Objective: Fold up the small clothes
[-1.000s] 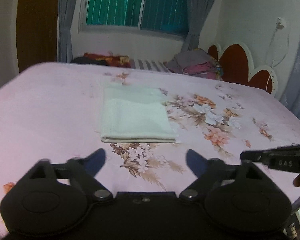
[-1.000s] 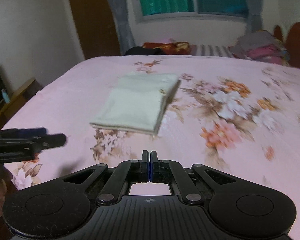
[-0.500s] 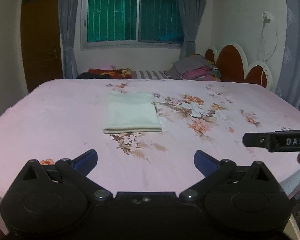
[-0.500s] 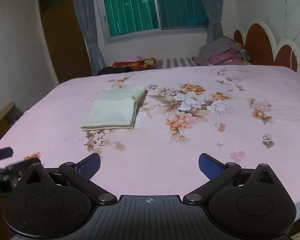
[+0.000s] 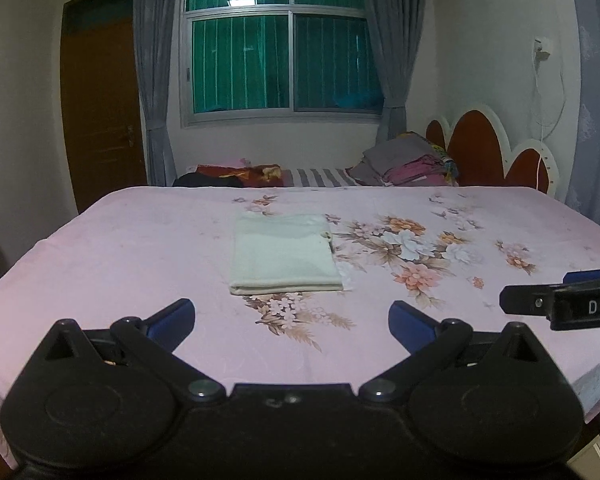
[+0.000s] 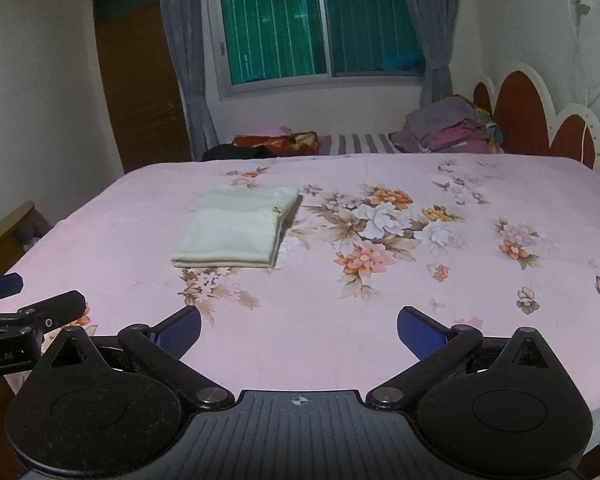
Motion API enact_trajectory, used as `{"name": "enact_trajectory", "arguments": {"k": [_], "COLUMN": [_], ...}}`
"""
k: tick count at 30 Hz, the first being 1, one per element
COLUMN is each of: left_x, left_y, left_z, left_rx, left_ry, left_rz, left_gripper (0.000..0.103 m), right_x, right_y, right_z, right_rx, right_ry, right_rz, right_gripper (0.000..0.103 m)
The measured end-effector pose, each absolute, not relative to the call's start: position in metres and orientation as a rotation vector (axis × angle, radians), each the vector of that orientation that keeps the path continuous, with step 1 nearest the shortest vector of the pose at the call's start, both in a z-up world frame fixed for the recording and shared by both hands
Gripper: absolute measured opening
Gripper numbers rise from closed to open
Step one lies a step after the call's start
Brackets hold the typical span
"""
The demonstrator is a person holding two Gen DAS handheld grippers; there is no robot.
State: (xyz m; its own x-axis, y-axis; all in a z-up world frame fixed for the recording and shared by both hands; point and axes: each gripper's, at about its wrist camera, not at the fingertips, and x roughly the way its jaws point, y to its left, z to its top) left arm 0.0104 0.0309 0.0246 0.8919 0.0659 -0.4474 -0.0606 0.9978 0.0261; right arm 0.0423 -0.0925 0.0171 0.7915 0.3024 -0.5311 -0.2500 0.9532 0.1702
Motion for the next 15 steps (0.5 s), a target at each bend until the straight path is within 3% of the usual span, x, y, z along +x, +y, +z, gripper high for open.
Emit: {"name": "enact_trajectory", "arguments": {"k": [15], "left_x": [0.0116], "left_y": [0.0388], "left_z": [0.0263], "left_rx": [0.012], "left_ry": [0.469], "left_rz": [0.063], "left_gripper": [0.103], "right_x": [0.0486], "right_y": [-0.0835], "right_z": [0.0249], "right_rx": [0.094], "right_ry": [0.574], "right_rz": [0.320], "right_gripper": [0.103]}}
